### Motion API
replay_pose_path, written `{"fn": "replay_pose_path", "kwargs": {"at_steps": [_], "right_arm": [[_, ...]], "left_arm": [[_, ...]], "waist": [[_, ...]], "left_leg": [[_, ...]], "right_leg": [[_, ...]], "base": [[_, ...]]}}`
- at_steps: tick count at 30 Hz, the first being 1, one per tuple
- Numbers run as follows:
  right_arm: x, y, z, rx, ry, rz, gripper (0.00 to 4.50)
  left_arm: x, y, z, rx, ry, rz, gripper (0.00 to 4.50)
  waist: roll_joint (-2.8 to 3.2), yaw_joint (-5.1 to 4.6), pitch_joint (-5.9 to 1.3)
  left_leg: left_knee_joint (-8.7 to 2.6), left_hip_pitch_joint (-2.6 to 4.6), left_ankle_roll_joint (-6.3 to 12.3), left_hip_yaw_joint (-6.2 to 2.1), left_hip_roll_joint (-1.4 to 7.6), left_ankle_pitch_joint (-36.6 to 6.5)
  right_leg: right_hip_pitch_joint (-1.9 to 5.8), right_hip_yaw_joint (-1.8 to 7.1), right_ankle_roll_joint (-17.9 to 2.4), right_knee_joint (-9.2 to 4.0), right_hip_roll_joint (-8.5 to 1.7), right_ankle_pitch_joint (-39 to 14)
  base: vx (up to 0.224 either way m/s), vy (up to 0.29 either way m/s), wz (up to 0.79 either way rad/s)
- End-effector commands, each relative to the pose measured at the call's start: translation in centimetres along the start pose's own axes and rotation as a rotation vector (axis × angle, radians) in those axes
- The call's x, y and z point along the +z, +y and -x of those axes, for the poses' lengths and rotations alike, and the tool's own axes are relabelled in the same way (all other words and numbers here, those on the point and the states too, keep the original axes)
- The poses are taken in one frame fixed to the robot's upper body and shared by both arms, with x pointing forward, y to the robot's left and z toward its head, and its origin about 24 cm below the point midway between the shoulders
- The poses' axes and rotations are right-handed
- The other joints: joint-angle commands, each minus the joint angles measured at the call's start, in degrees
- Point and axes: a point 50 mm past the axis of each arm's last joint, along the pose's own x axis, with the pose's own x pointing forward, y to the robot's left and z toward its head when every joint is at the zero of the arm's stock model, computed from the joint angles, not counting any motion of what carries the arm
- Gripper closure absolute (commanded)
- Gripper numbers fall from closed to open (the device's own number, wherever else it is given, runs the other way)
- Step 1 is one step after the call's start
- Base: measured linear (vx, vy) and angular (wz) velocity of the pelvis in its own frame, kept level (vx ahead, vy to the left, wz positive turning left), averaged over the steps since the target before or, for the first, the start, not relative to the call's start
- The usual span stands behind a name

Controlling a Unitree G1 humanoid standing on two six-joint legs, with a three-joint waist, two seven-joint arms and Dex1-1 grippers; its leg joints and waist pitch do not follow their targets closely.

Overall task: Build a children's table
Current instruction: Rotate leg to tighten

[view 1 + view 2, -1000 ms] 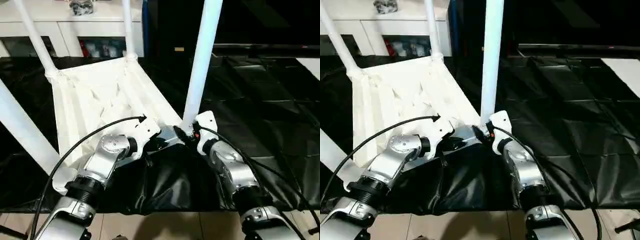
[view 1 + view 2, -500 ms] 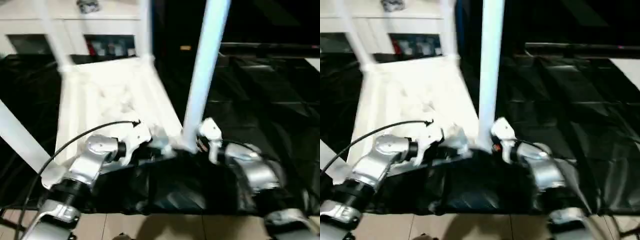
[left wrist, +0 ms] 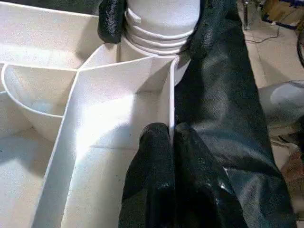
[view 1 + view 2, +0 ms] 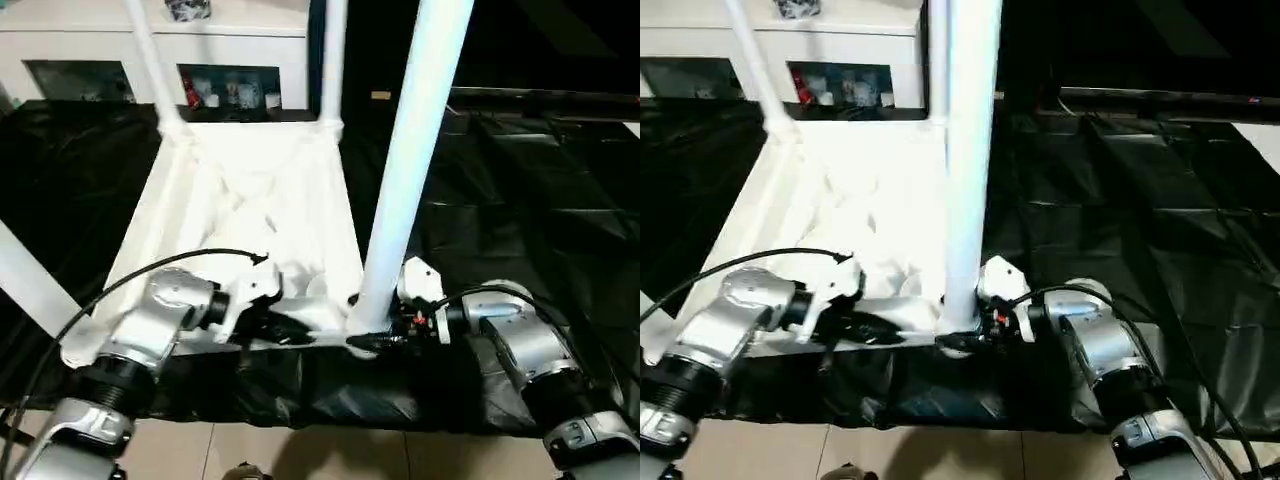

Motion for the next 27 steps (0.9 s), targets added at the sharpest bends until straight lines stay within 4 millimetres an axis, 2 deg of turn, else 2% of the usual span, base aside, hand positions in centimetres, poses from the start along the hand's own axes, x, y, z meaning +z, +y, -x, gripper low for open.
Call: {"fn": "replay_pose_path", "kwargs": {"at_steps": [1,4,7,9,10,11,12,13,14,16,19,21,24,25,26,27], "right_arm": [[0.5,0.7,-1.1,0.086,-0.008,0.020,1.75],[0.4,0.8,-1.3,0.089,-0.008,0.014,1.80],[0.1,0.9,-1.6,0.063,-0.015,0.005,1.81],[0.4,-0.2,-2.7,-0.160,-0.123,-0.066,1.82],[0.4,-0.3,-2.8,-0.176,-0.130,-0.071,1.82],[0.4,-0.6,-3.1,-0.240,-0.148,-0.090,1.82],[0.4,-0.6,-3.1,-0.240,-0.148,-0.090,1.82],[0.1,-0.9,-3.5,-0.311,-0.154,-0.113,1.82],[0.1,-0.9,-3.5,-0.321,-0.154,-0.117,1.82],[-0.5,-1.4,-4.4,-0.456,-0.132,-0.168,1.83],[-1.1,-2.1,-5.8,-0.679,-0.091,-0.246,1.83],[-0.7,-2.3,-6.7,-0.757,-0.099,-0.276,1.83],[-0.2,-2.2,-7.3,-0.750,-0.123,-0.270,1.83],[0.1,-2.0,-7.6,-0.732,-0.139,-0.245,1.83],[0.2,-2.0,-7.7,-0.731,-0.141,-0.238,1.48],[0.3,-1.9,-7.7,-0.721,-0.153,-0.236,1.48]], "left_arm": [[1.8,-0.1,-0.8,-0.058,-0.056,-0.059,4.50],[1.7,0.1,-0.7,-0.026,-0.059,-0.058,4.50],[1.6,0.4,-0.8,0.048,-0.072,-0.067,4.50],[1.9,1.4,-1.3,0.254,-0.110,-0.047,4.50],[1.9,1.5,-1.3,0.268,-0.113,-0.045,4.50],[2.0,1.7,-1.4,0.326,-0.126,-0.036,4.50],[2.0,1.7,-1.4,0.326,-0.126,-0.036,4.50],[2.1,1.8,-1.7,0.383,-0.139,-0.024,4.50],[2.1,1.8,-1.8,0.390,-0.140,-0.023,4.50],[2.3,2.0,-2.7,0.481,-0.143,-0.004,4.50],[3.1,2.5,-4.5,0.587,-0.159,0.025,4.50],[3.7,2.7,-5.5,0.607,-0.165,0.012,4.50],[4.0,2.6,-6.0,0.595,-0.169,0.000,4.50],[4.2,2.5,-6.2,0.579,-0.175,-0.004,4.50],[4.3,2.4,-6.3,0.576,-0.177,-0.004,4.50],[4.3,2.4,-6.4,0.564,-0.181,-0.006,4.50]], "waist": [[-0.56,-0.03,-3.77],[-0.86,0.19,-3.72],[-0.87,0.43,-3.69],[-0.89,0.35,-3.55],[-0.78,0.19,-3.54],[-0.72,0.11,-3.52],[-0.95,-0.20,-3.44],[-0.92,-0.46,-3.54],[-0.89,-0.77,-3.55],[-1.00,-1.20,-3.53],[-0.95,-2.13,-3.41],[-0.76,-2.24,-3.50],[-0.77,-2.21,-3.61],[-0.55,-2.21,-3.60],[-0.58,-2.22,-3.56],[-0.54,-2.22,-3.56]], "left_leg": [[-3.41,0.42,3.33,-0.43,1.58,-12.3],[-3.43,0.43,3.18,-0.40,1.58,-12.4],[-3.43,0.43,2.84,-0.44,1.53,-12.6],[-3.52,0.43,2.23,-0.49,1.47,-13.1],[-3.58,0.34,1.79,-0.56,1.48,-13.3],[-3.69,0.56,0.98,-0.70,1.36,-14.3],[-3.83,0.35,0.49,-0.82,1.24,-14.9],[-3.87,0.34,0.42,-0.87,1.27,-14.7],[-3.84,0.34,0.41,-0.82,1.35,-14.7],[-3.74,0.14,0.80,-0.79,1.16,-14.2],[-3.82,0.17,0.13,-0.85,0.99,-14.2],[-3.73,0.36,0.37,-0.83,0.90,-14.7],[-3.72,0.30,1.00,-0.76,0.91,-14.7],[-3.75,0.24,1.14,-0.78,0.96,-14.8],[-3.76,0.26,1.15,-0.75,0.98,-15.0],[-3.79,0.26,1.15,-0.76,0.96,-15.2]], "right_leg": [[2.60,2.25,-12.9,-3.33,-2.79,-12.7],[2.60,2.27,-12.7,-3.37,-2.83,-13.1],[2.61,2.32,-12.0,-3.47,-2.93,-14.4],[2.51,2.38,-11.4,-3.70,-2.97,-15.7],[2.49,2.43,-11.2,-3.63,-3.03,-16.1],[2.42,2.35,-10.6,-4.03,-3.16,-18.6],[2.63,2.25,-9.6,-4.19,-3.16,-20.6],[2.64,2.28,-9.1,-4.13,-3.07,-20.4],[2.50,2.39,-9.3,-4.09,-3.03,-19.5],[2.61,2.37,-9.4,-4.07,-2.96,-18.8],[2.49,2.24,-8.7,-4.42,-2.90,-21.4],[2.37,2.26,-8.4,-4.64,-2.87,-21.8],[2.31,2.33,-8.3,-4.50,-2.70,-19.4],[2.35,2.34,-8.5,-4.39,-2.68,-18.5],[2.32,2.33,-8.6,-4.44,-2.65,-18.3],[2.36,2.31,-8.8,-4.37,-2.63,-17.9]], "base": [[0.000,0.000,0.00],[0.000,0.000,0.00],[0.000,0.000,0.00],[0.000,0.000,0.00],[0.000,0.000,0.00],[0.000,0.000,0.00],[0.000,0.000,0.00],[0.000,0.000,0.00],[0.000,0.000,0.00],[0.000,0.000,0.00],[0.000,0.000,0.00],[0.000,0.000,0.00],[0.000,0.000,0.00],[0.000,0.000,0.00],[0.000,0.000,0.00],[0.000,0.000,0.00]]}}
